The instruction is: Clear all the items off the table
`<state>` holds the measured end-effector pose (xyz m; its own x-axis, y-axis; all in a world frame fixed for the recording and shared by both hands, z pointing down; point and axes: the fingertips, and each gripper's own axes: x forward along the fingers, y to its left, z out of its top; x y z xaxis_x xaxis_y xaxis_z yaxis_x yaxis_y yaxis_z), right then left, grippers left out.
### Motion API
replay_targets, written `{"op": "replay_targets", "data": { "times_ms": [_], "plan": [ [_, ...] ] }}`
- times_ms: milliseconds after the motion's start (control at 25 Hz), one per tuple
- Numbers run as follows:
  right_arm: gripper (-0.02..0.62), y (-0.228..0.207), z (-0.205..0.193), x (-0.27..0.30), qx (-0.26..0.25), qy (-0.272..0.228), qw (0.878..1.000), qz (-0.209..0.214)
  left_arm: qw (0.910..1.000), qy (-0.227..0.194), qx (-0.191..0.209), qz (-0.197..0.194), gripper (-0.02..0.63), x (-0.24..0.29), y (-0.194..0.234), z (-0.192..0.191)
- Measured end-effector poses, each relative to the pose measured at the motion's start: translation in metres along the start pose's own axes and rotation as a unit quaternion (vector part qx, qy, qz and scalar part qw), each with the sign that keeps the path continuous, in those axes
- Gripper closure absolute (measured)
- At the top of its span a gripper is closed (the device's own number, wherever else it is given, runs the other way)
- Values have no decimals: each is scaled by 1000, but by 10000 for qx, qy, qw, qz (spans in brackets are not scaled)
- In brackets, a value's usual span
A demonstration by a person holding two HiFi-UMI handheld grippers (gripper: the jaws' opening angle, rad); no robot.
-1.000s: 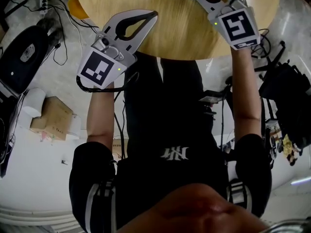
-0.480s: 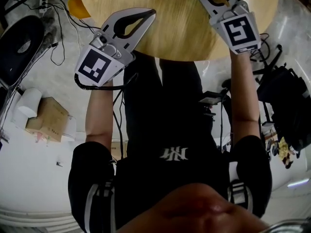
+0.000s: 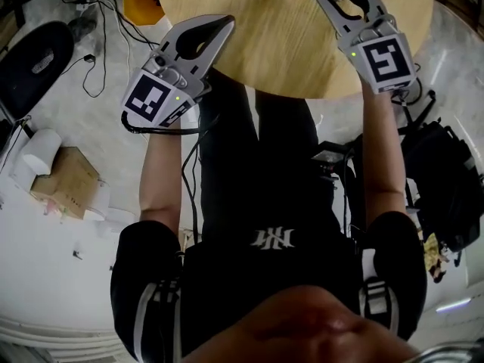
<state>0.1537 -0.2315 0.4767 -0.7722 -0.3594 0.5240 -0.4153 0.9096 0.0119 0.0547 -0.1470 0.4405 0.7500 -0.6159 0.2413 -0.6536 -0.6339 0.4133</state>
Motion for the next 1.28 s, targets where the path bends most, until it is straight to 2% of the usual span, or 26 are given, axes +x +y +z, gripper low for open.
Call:
{"op": "replay_targets", "data": {
  "times_ms": [200, 400, 720, 960, 1160, 1280],
  "plan": [
    [522, 3, 28, 5, 22, -264, 9996, 22, 9993, -49, 31, 362, 597, -30, 13, 4],
    [522, 12, 61, 28, -127, -480, 9988, 51, 9975, -184, 32, 688, 597, -64, 45, 4],
    [522, 46, 104, 64, -274, -657, 9975, 17, 9954, -490, 15, 824, 597, -113, 77, 1],
    [522, 111, 127, 115, -347, -659, 9970, 208, 9938, -584, -163, 930, 597, -179, 99, -24],
    [522, 199, 151, 190, -455, -661, 9959, 407, 9918, -606, -250, 1096, 597, -282, 139, -53],
    [522, 231, 166, 218, -432, -698, 9956, 459, 9901, -584, -310, 1237, 597, -326, 154, -63]
  ]
}}
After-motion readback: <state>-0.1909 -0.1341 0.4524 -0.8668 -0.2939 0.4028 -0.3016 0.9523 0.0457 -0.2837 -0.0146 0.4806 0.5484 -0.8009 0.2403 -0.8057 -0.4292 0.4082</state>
